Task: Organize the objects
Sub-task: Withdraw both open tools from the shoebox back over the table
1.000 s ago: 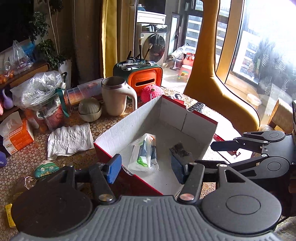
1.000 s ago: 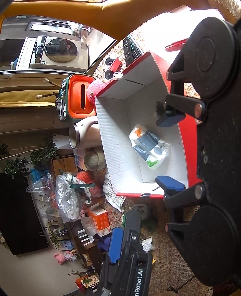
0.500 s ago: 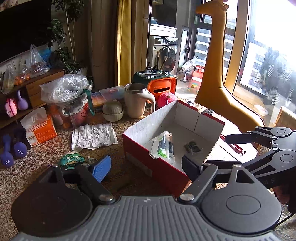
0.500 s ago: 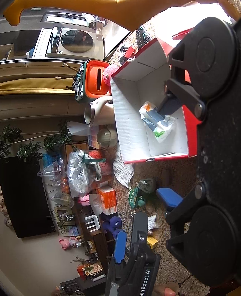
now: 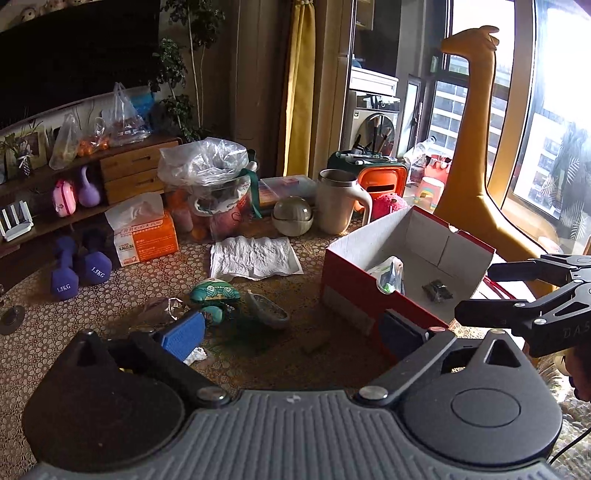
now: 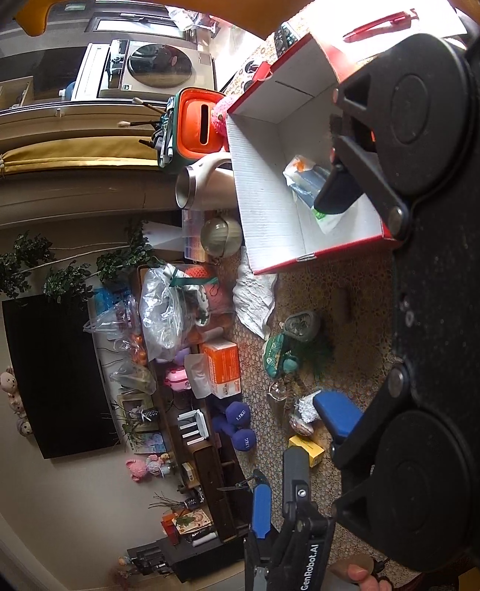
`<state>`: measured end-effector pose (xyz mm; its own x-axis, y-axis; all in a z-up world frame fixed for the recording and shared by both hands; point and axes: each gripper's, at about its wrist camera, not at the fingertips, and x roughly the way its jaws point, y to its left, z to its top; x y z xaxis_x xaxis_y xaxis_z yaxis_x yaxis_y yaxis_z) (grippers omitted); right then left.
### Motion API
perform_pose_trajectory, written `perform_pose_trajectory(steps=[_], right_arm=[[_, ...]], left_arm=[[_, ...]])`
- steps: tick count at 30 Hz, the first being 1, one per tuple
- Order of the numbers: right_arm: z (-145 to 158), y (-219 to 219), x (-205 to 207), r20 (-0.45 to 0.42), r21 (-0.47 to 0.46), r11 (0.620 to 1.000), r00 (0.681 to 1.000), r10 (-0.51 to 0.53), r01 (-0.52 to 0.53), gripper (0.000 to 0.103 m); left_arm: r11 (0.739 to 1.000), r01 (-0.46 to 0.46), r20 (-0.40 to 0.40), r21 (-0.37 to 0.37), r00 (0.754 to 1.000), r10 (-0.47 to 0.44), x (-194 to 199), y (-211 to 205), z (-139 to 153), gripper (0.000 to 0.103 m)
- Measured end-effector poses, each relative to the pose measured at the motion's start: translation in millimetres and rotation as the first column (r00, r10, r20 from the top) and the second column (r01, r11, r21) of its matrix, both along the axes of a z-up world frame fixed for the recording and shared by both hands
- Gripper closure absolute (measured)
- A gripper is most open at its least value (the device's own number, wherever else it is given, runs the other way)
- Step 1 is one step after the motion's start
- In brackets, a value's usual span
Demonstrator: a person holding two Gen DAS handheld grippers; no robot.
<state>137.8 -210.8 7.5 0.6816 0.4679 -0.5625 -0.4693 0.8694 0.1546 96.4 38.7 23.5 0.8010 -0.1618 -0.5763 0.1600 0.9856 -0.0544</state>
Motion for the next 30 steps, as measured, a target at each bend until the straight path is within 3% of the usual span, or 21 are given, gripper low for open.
perform_pose_trajectory(steps=[8,16,30], right_arm=[[-16,33,6,-0.024,0.004,0.999,0.999,0.049,-0.049,0.001],[-34,64,20,-0.050,-0.020,0.996,0.995,0.089,-0.090,0.001],[-76,120,52,-0.100,-0.085,0.979,0.979,0.176,-0.185,0.002]], left_arm=[[0.992,-0.127,-0.009,-0.005,0.992,0.127,-10,71,-20,0.000],[0.971,-0.235,-0.016,0.054,0.972,0.236,-6,132,-46,0.000],[0.950,-0.299,-0.072,0.089,0.949,0.306,42,164,-110,0.000]])
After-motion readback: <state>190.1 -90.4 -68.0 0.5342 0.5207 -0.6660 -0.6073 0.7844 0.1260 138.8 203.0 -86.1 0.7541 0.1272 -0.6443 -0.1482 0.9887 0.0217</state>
